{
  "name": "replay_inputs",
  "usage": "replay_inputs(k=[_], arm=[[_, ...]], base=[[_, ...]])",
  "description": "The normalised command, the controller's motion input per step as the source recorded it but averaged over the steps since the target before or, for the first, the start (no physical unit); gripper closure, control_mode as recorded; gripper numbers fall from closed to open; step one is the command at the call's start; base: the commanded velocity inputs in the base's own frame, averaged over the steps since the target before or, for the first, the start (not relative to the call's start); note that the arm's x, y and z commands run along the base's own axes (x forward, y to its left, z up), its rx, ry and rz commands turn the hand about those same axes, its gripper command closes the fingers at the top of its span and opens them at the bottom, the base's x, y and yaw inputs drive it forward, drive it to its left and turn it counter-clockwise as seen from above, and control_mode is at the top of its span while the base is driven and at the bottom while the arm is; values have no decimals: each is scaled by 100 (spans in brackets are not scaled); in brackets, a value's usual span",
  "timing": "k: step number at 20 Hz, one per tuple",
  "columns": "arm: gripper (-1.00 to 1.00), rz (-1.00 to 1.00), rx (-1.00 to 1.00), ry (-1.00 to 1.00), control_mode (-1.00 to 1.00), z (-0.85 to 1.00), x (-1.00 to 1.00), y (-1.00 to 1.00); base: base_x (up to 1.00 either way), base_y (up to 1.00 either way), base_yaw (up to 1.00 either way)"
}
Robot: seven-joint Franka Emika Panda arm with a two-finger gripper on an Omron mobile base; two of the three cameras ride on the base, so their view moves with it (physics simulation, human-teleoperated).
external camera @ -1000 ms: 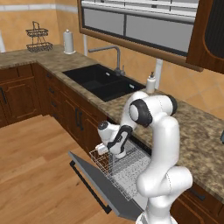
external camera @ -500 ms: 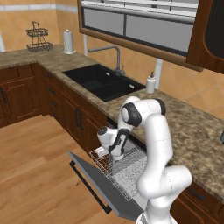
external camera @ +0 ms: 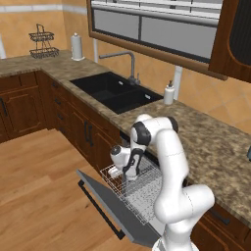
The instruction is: Pick up the cup and bowl from the counter, place them in the dishwasher, and close the dishwasher door.
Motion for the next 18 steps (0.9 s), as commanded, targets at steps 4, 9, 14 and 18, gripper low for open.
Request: replay_inputs(k=[4,9,14,18], arm=[[-100,10,0,-5,-100,-26,0,-3],[-100,11,0,-6,-100,-10,-2,-1],[-100,9,0,-15,-100,29,-46,0],[-100,7,5,-17,-100,100,-82,0]], base=[[0,0,0],[0,0,0],[0,0,0],[0,0,0]])
